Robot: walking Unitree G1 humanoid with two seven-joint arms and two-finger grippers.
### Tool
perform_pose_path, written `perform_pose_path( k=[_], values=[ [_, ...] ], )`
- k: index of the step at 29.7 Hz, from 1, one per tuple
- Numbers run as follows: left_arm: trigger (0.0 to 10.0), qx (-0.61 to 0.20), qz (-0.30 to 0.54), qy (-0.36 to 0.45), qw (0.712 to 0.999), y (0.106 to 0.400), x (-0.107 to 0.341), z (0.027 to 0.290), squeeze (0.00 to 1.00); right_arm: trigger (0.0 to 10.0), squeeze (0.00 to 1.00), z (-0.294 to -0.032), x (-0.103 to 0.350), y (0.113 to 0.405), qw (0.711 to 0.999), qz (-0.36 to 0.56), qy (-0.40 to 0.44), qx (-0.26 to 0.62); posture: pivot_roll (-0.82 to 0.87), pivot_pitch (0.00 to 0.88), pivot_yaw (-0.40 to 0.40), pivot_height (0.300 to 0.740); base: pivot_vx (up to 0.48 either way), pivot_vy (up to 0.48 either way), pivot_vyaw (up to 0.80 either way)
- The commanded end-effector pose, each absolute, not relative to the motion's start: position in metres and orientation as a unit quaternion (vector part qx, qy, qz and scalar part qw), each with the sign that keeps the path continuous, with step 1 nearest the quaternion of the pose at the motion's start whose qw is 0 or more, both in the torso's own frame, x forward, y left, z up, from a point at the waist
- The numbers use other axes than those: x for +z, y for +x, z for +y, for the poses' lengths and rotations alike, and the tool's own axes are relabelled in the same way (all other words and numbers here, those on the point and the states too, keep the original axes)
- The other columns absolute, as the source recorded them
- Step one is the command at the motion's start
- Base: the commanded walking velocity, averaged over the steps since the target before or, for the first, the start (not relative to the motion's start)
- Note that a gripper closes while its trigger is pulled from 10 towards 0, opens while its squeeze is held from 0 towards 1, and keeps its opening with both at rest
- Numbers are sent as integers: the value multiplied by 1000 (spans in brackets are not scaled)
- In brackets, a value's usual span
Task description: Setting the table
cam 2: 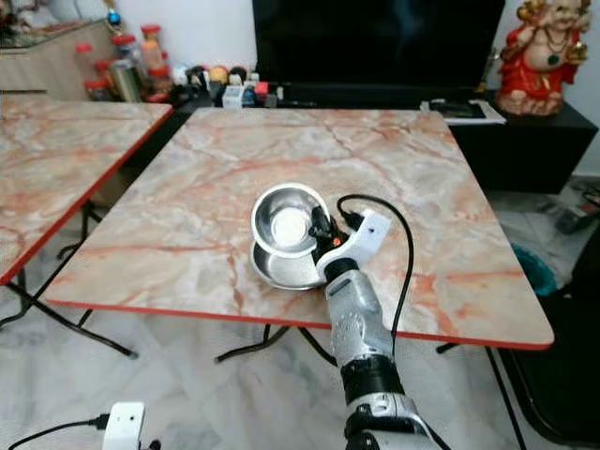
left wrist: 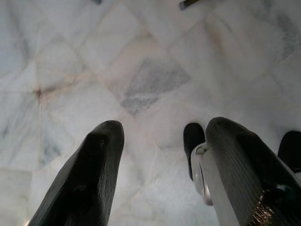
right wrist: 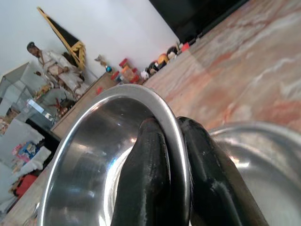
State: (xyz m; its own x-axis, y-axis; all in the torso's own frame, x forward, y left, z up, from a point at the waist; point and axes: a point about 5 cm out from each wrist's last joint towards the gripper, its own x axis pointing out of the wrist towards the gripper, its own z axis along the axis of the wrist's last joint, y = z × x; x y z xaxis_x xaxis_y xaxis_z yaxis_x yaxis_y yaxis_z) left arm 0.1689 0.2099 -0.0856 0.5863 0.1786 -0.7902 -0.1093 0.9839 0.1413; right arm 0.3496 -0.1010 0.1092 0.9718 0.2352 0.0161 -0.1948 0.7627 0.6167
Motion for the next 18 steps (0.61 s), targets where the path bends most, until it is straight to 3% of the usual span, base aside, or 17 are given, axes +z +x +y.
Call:
perform_pose_path(
  k=[1,18],
  values=[
    [10000,79,450,39,889,168,-86,212,0,10000,0,-97,110,350,939,34,321,116,-5,0,39,740,0,0,0],
    [10000,82,456,43,885,162,-88,216,0,10000,0,-95,98,360,953,77,290,49,34,0,32,740,0,0,0]
  ],
)
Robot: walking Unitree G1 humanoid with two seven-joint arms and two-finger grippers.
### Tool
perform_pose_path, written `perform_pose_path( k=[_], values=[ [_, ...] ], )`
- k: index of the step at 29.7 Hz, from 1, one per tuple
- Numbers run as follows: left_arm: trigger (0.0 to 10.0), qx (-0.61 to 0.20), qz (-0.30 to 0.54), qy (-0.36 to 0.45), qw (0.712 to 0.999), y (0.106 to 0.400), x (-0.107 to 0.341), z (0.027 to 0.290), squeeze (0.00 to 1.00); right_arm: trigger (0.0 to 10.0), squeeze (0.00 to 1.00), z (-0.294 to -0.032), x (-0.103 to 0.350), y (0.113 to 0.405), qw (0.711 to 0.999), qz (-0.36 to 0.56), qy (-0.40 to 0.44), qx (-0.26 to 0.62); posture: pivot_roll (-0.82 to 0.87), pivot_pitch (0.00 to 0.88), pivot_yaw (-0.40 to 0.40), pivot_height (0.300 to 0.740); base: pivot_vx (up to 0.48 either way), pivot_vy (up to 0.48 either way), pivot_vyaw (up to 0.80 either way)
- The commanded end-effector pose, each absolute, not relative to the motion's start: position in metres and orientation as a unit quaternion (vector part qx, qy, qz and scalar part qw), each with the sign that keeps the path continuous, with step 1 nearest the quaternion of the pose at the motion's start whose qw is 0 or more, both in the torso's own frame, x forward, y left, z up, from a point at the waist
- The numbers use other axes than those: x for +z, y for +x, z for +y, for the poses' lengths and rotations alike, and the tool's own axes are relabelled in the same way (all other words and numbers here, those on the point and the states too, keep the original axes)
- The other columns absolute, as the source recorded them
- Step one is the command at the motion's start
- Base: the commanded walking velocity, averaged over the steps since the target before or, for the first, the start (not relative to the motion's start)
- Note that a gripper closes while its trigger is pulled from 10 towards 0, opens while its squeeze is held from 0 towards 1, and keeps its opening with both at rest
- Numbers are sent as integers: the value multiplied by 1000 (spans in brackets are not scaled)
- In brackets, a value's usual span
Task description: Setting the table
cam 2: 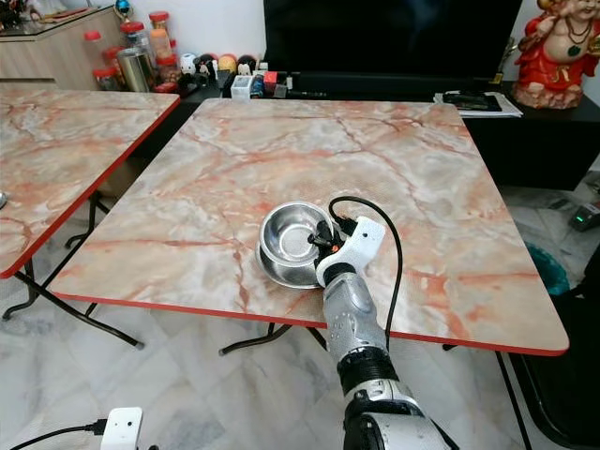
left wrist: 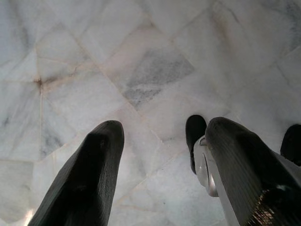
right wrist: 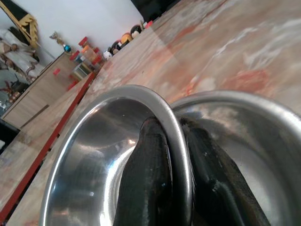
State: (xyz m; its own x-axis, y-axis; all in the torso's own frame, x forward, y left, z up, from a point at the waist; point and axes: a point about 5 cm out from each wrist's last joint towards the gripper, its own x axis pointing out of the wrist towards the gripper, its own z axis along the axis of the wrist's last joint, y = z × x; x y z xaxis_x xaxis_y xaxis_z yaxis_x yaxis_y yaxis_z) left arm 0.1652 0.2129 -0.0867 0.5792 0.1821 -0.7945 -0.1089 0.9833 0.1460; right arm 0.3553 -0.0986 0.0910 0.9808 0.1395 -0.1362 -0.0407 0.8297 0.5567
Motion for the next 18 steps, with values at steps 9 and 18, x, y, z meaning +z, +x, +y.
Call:
perform_pose_path(
  k=[9,18],
  values=[
    [10000,84,459,44,884,159,-88,220,0,10000,0,-99,96,363,954,81,288,11,37,0,38,740,0,0,0],
    [10000,84,461,45,882,157,-89,221,0,10000,0,-109,97,366,956,79,282,-19,38,0,41,740,0,0,0]
  ],
)
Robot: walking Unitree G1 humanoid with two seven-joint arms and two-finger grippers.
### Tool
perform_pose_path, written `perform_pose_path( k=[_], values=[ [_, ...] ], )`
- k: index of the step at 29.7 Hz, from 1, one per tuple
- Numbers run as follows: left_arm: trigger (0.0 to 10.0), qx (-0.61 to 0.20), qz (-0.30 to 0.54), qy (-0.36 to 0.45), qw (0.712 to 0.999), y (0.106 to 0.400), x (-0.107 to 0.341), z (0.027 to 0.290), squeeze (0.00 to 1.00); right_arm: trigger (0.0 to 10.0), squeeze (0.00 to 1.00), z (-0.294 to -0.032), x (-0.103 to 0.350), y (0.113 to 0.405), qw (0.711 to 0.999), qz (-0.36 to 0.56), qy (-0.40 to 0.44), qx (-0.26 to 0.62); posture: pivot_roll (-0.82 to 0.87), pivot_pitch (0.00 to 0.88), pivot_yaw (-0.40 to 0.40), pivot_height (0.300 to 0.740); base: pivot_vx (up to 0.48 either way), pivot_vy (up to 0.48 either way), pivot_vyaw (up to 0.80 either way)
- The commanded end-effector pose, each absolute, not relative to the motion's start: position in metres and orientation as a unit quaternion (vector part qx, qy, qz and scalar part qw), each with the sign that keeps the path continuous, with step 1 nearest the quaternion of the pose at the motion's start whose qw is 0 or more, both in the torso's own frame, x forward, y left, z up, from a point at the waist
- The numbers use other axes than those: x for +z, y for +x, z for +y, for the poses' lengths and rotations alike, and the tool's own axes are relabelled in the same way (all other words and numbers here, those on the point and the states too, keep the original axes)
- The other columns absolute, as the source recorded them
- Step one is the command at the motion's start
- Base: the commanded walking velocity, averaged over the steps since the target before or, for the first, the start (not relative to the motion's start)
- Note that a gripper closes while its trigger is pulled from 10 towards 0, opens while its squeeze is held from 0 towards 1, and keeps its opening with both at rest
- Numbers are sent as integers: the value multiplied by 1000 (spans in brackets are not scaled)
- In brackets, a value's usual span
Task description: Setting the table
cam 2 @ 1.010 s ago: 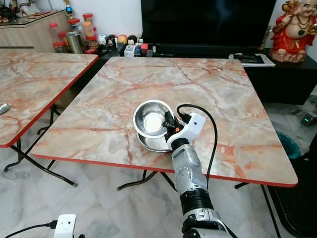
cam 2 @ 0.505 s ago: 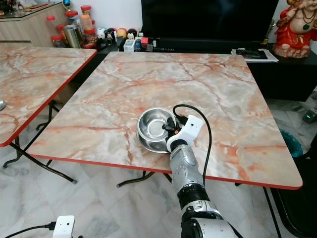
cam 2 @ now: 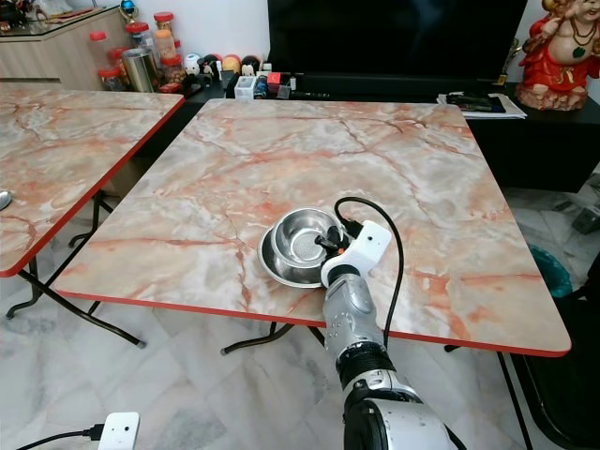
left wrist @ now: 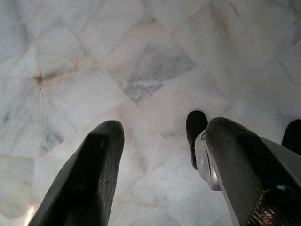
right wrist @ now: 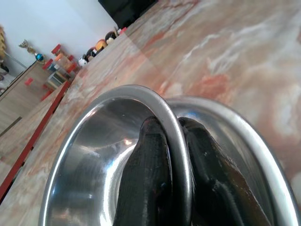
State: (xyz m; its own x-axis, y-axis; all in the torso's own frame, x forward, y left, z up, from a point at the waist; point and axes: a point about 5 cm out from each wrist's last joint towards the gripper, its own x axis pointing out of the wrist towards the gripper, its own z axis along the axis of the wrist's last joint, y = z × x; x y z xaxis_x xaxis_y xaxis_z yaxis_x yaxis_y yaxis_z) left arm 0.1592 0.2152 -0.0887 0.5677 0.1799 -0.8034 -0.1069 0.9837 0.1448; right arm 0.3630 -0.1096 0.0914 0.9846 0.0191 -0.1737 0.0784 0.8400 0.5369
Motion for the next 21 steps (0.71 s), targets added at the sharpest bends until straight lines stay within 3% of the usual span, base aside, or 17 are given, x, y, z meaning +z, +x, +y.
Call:
perform_pose_path(
  k=[1,21],
  values=[
    [10000,83,462,45,882,157,-89,221,0,10000,0,-110,97,366,955,78,285,-22,38,0,42,740,0,0,0],
    [10000,74,464,44,881,159,-89,218,0,10000,0,-108,87,364,956,109,273,-20,34,0,45,740,0,0,0]
  ],
)
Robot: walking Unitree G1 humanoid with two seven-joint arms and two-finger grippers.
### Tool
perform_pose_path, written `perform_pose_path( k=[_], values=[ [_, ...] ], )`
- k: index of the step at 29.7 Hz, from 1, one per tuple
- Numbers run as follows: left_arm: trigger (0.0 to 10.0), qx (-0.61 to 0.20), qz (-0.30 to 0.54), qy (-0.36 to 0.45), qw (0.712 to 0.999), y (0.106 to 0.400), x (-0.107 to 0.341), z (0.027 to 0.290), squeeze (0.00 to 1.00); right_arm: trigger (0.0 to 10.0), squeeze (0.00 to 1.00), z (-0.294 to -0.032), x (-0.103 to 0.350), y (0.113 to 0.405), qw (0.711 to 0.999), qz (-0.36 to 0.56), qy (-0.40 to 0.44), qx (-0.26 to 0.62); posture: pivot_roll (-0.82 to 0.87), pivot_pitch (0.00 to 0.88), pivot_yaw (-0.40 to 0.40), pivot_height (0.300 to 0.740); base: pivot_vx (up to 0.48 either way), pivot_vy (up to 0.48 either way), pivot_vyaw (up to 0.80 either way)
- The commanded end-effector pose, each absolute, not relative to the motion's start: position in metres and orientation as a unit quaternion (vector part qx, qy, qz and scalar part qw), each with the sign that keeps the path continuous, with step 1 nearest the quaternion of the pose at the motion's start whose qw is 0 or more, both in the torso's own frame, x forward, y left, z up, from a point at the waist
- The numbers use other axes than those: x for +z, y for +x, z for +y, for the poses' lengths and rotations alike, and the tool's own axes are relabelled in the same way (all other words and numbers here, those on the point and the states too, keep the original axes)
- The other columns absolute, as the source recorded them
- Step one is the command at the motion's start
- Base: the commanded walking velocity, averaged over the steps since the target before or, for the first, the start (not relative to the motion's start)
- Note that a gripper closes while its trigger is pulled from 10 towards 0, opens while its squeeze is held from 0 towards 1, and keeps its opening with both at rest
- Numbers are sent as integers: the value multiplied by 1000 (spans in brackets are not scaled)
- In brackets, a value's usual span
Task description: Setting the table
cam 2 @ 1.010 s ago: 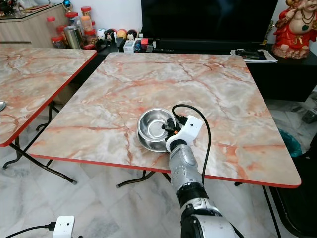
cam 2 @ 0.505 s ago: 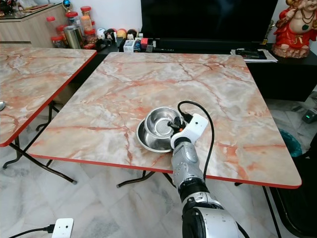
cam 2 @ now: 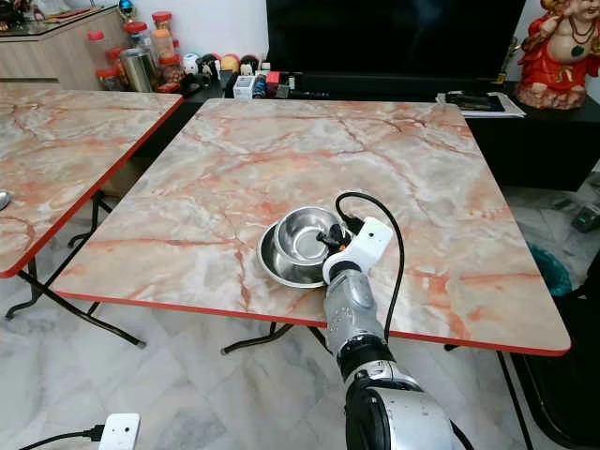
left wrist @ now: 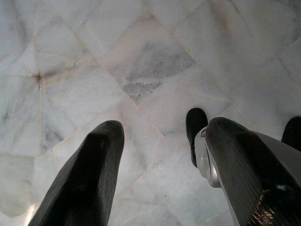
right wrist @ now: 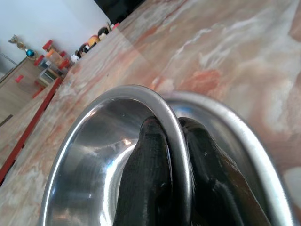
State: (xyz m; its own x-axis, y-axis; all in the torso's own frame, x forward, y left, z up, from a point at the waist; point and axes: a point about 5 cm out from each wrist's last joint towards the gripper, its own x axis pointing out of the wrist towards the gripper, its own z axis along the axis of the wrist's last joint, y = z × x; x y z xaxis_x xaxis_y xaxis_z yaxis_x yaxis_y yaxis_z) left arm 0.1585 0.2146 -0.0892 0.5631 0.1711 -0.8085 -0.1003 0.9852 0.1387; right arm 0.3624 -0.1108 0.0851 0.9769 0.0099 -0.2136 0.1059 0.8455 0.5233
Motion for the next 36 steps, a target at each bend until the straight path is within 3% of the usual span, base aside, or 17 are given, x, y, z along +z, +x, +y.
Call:
perform_pose_path(
  k=[1,5,6,7,8,9,12,18,20,36],
  values=[
    [10000,74,465,44,881,159,-89,217,0,10000,0,-108,87,364,956,109,272,-20,31,0,47,740,0,0,0],
    [10000,74,465,44,881,158,-89,217,0,10000,0,-109,87,364,956,109,271,-20,30,0,46,740,0,0,0],
    [10000,74,465,45,881,159,-89,217,0,10000,43,-109,87,364,957,109,270,-20,30,0,46,740,0,0,0],
    [10000,75,465,45,881,159,-89,217,0,10000,184,-109,87,365,957,109,269,-19,30,0,46,740,0,0,0],
    [10000,75,464,45,881,159,-89,217,0,10000,671,-109,88,365,957,108,269,-17,33,0,41,740,0,0,0],
    [10000,75,464,45,882,159,-89,217,0,10000,922,-109,88,365,957,108,268,-16,33,0,41,740,0,0,0],
    [10000,76,463,44,882,159,-89,217,0,10000,1000,-109,89,365,958,106,267,-15,33,0,41,740,0,0,0],
    [10000,76,463,43,882,160,-89,216,0,10000,973,-109,90,366,959,109,260,-11,29,0,39,740,0,0,0],
    [10000,75,462,44,883,161,-88,215,0,10000,0,-108,90,367,959,108,263,-11,27,0,39,740,0,0,0],
    [10000,74,456,44,886,169,-85,215,0,10000,0,-113,106,373,966,67,250,-2,18,0,43,740,0,0,0]
  ],
)
